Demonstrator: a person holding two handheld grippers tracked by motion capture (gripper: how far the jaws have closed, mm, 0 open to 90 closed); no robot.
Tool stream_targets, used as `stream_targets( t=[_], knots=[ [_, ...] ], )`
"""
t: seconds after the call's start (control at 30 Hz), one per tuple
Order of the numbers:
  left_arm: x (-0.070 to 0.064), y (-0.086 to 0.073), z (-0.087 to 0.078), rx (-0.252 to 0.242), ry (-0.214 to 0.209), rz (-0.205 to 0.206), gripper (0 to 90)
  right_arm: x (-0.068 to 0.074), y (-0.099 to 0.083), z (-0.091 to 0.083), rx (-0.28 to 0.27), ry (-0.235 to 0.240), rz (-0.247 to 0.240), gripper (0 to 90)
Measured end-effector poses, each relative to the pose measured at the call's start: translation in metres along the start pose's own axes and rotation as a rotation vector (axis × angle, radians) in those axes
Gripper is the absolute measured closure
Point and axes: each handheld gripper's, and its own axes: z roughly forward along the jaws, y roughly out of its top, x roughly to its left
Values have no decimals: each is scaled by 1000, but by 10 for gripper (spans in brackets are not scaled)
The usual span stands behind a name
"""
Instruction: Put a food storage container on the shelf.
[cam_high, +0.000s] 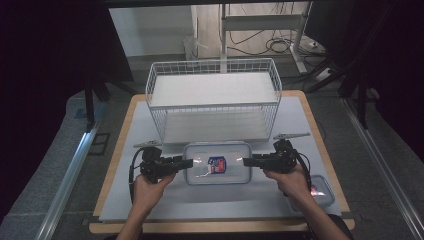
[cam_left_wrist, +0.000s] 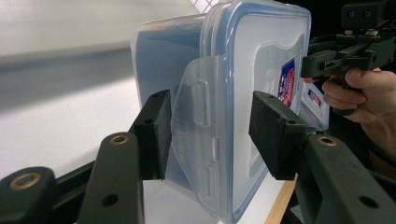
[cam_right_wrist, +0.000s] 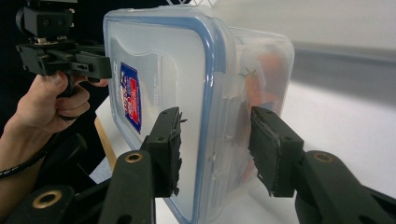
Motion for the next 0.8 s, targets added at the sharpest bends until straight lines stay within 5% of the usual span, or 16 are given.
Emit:
stream_targets(
  t=[0.3,0.6,0.8],
  knots=[
    [-17,29,-13,-35,9,54,505,14,25,-13,-40,-9,-58,546],
    [-36,76,-33,-81,37,114,504,29,66,-28,-95,3,-89,545],
    [-39,100,-40,-108,36,117,502,39,94,-35,-121,-9,-123,544]
  ],
)
